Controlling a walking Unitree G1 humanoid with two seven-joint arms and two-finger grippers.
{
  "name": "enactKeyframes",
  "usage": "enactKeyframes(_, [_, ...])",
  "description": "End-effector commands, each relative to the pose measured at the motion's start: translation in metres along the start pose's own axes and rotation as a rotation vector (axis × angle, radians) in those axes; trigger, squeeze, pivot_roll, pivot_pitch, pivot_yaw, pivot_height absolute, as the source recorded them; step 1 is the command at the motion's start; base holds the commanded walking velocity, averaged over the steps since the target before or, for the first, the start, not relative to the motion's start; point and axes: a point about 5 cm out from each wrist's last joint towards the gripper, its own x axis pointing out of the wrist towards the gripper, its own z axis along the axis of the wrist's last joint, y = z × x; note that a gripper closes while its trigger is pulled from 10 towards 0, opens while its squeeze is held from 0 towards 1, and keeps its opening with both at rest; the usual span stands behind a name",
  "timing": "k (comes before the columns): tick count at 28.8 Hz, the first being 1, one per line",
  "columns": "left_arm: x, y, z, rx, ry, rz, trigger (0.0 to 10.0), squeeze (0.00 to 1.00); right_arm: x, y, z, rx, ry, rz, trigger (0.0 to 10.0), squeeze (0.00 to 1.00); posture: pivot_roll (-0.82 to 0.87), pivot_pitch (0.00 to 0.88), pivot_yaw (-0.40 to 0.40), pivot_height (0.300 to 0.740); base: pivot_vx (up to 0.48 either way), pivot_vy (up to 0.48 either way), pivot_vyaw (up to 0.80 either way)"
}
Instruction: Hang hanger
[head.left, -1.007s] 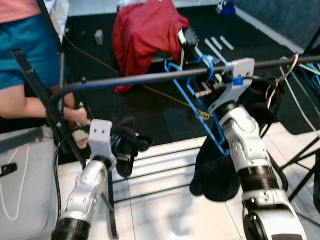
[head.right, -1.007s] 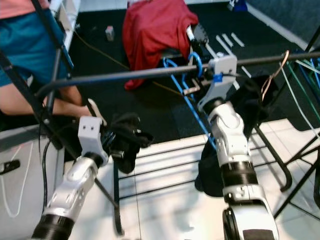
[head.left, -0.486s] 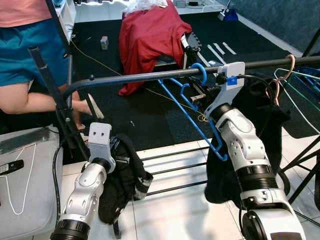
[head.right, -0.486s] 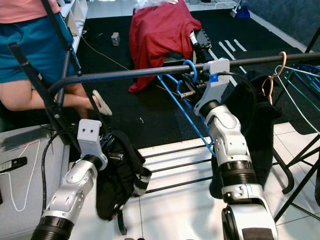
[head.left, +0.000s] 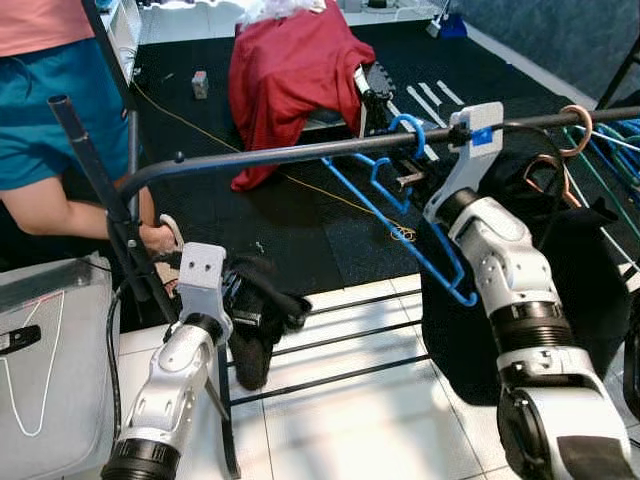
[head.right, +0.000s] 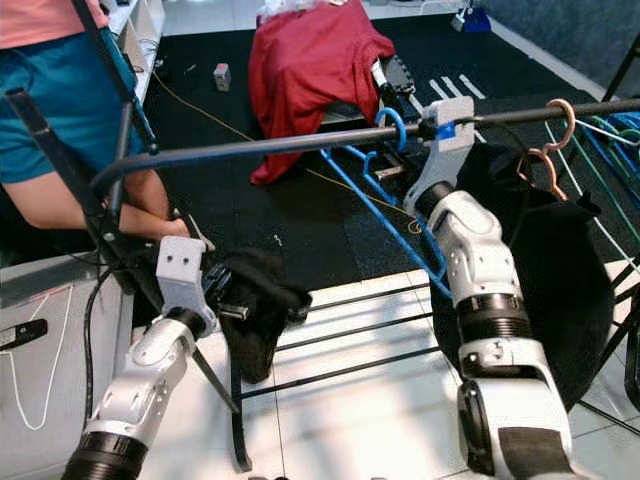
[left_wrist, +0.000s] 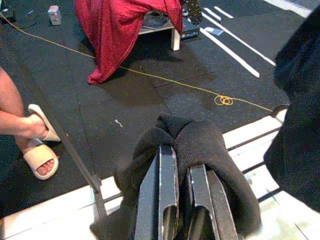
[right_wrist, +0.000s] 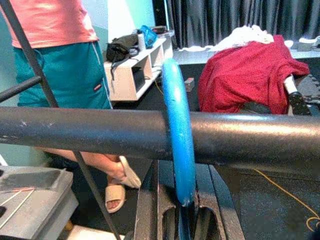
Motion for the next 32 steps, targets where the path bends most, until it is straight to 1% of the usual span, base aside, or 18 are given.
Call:
enactKeyframes(1, [-0.002, 0.002, 0.003, 0.010, -0.024, -0.004, 10.0, 0.00, 0.000, -0.003, -0.004, 0.020, 0.028, -0.008, 10.0, 0.00, -0.09, 0.138, 0.005, 0.740, 0.000, 0.000, 0.00])
enactKeyframes(3, [-0.002, 0.003, 0.003, 0.013, -0.022, -0.003, 10.0, 0.00, 0.002, -0.006, -0.001, 0.036, 0.043, -0.007, 10.0, 0.00, -0.09, 0.138, 0.005, 0.740, 0.000, 0.000, 0.00])
enactKeyframes(11, [-0.002, 0.003, 0.003, 0.018, -0.018, -0.004, 10.0, 0.00, 0.003, -0.010, 0.002, 0.050, 0.037, -0.009, 10.0, 0.00, -0.09, 0.137, 0.008, 0.740, 0.000, 0.000, 0.00])
enactKeyframes(12, [-0.002, 0.003, 0.003, 0.020, -0.017, -0.005, 10.0, 0.00, 0.003, -0.012, 0.003, 0.052, 0.031, -0.015, 10.0, 0.24, -0.09, 0.137, 0.008, 0.740, 0.000, 0.000, 0.00])
enactKeyframes(13, [-0.002, 0.003, 0.003, 0.020, -0.017, -0.005, 10.0, 0.00, 0.003, -0.012, 0.003, 0.052, 0.031, -0.015, 10.0, 0.24, -0.09, 0.137, 0.008, 0.740, 0.000, 0.000, 0.00])
enactKeyframes(14, [-0.002, 0.003, 0.002, 0.021, -0.016, -0.006, 10.0, 0.00, 0.003, -0.014, 0.003, 0.052, 0.028, -0.022, 10.0, 0.73, -0.09, 0.138, 0.008, 0.740, 0.000, 0.000, 0.00])
enactKeyframes(17, [-0.002, 0.003, 0.002, 0.021, -0.016, -0.006, 10.0, 0.00, 0.003, -0.014, 0.003, 0.052, 0.028, -0.022, 10.0, 0.73, -0.09, 0.138, 0.008, 0.740, 0.000, 0.000, 0.00])
enactKeyframes(18, [-0.002, 0.003, 0.002, 0.023, -0.015, -0.007, 10.0, 0.00, 0.003, -0.016, 0.003, 0.052, 0.027, -0.026, 10.0, 0.89, -0.09, 0.139, 0.008, 0.740, 0.000, 0.000, 0.00])
enactKeyframes(19, [-0.002, 0.003, 0.002, 0.025, -0.014, -0.008, 10.0, 0.00, 0.003, -0.017, 0.003, 0.046, 0.028, -0.042, 10.0, 0.69, -0.09, 0.139, 0.009, 0.740, 0.000, 0.000, 0.00])
enactKeyframes(20, [-0.002, 0.003, 0.002, 0.025, -0.014, -0.008, 10.0, 0.00, 0.003, -0.017, 0.003, 0.046, 0.028, -0.042, 10.0, 0.69, -0.09, 0.139, 0.009, 0.740, 0.000, 0.000, 0.00])
enactKeyframes(21, [-0.002, 0.003, 0.002, 0.028, -0.012, -0.010, 10.0, 0.00, 0.004, -0.018, 0.003, 0.043, 0.031, -0.049, 10.0, 0.20, -0.08, 0.139, 0.011, 0.740, 0.000, 0.000, 0.00])
enactKeyframes(22, [-0.002, 0.003, 0.002, 0.030, -0.011, -0.012, 10.0, 0.00, 0.004, -0.019, 0.003, 0.040, 0.032, -0.053, 10.0, 0.00, -0.08, 0.138, 0.013, 0.740, 0.000, 0.000, 0.00])
enactKeyframes(27, [-0.002, 0.003, 0.002, 0.034, -0.010, -0.014, 10.0, 0.00, 0.004, -0.019, 0.004, 0.025, 0.032, -0.053, 10.0, 0.00, -0.08, 0.139, 0.014, 0.740, 0.000, 0.000, 0.00])
enactKeyframes(28, [-0.002, 0.004, 0.002, 0.037, -0.010, -0.015, 10.0, 0.00, 0.003, -0.017, 0.005, 0.009, 0.018, -0.054, 10.0, 0.00, -0.08, 0.140, 0.013, 0.740, 0.000, 0.000, 0.00])
enactKeyframes(29, [-0.002, 0.004, 0.003, 0.041, -0.011, -0.015, 10.0, 0.00, 0.002, -0.014, 0.009, 0.000, -0.025, -0.044, 10.0, 0.00, -0.08, 0.141, 0.014, 0.740, 0.000, 0.000, 0.00])
enactKeyframes(30, [-0.002, 0.004, 0.003, 0.041, -0.011, -0.015, 10.0, 0.00, 0.002, -0.014, 0.009, 0.000, -0.025, -0.044, 10.0, 0.00, -0.08, 0.141, 0.014, 0.740, 0.000, 0.000, 0.00])
enactKeyframes(31, [-0.002, 0.005, 0.004, 0.044, -0.016, -0.013, 10.0, 0.00, -0.001, -0.005, 0.013, -0.028, -0.066, -0.005, 10.0, 0.00, -0.07, 0.143, 0.014, 0.740, 0.000, 0.000, 0.00])
enactKeyframes(32, [-0.002, 0.005, 0.004, 0.044, -0.016, -0.013, 10.0, 0.00, -0.001, -0.005, 0.013, -0.028, -0.066, -0.005, 10.0, 0.00, -0.07, 0.143, 0.014, 0.740, 0.000, 0.000, 0.00])
